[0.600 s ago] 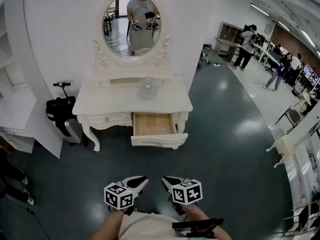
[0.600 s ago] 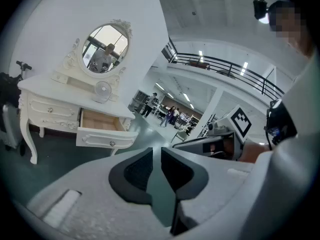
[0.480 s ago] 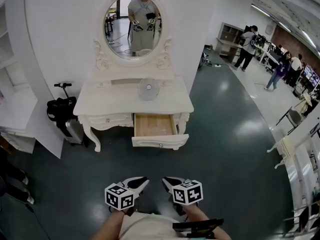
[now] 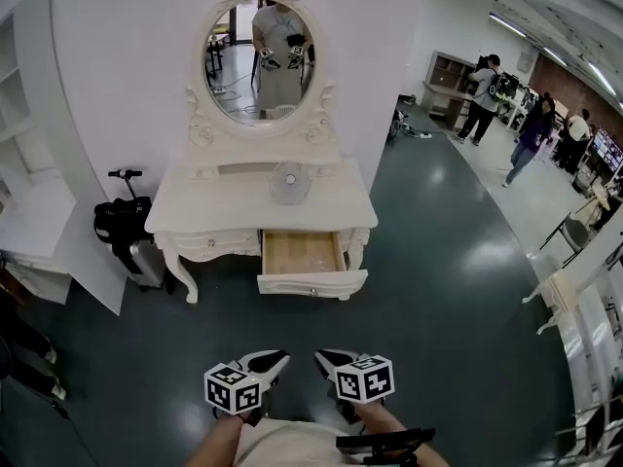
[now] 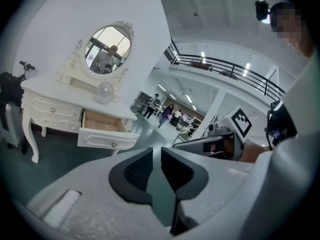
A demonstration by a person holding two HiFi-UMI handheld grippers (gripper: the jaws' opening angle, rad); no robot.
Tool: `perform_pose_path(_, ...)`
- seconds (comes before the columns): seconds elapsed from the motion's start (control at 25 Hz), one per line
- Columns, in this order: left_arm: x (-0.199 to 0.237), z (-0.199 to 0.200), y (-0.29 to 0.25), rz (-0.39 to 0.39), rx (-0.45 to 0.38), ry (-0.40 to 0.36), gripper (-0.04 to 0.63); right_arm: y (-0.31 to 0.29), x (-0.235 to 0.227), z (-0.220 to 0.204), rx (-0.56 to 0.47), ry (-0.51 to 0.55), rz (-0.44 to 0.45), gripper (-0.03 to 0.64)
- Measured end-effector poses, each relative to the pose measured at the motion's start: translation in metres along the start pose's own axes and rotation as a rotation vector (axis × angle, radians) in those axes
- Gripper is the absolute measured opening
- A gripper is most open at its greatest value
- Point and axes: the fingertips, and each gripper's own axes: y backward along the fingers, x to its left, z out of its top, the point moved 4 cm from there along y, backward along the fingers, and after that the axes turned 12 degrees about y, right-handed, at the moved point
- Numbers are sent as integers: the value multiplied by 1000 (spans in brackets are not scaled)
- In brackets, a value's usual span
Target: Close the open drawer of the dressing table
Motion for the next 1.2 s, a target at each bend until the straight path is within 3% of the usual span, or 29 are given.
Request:
perform_pose_path(0.64, 4, 8, -26, -10, 6, 24, 52, 1, -29, 0, -10, -44, -16, 17)
perform_pose_path(1.2, 61, 85, -63, -32, 5, 20, 52, -59, -67, 63, 4, -44, -38, 17)
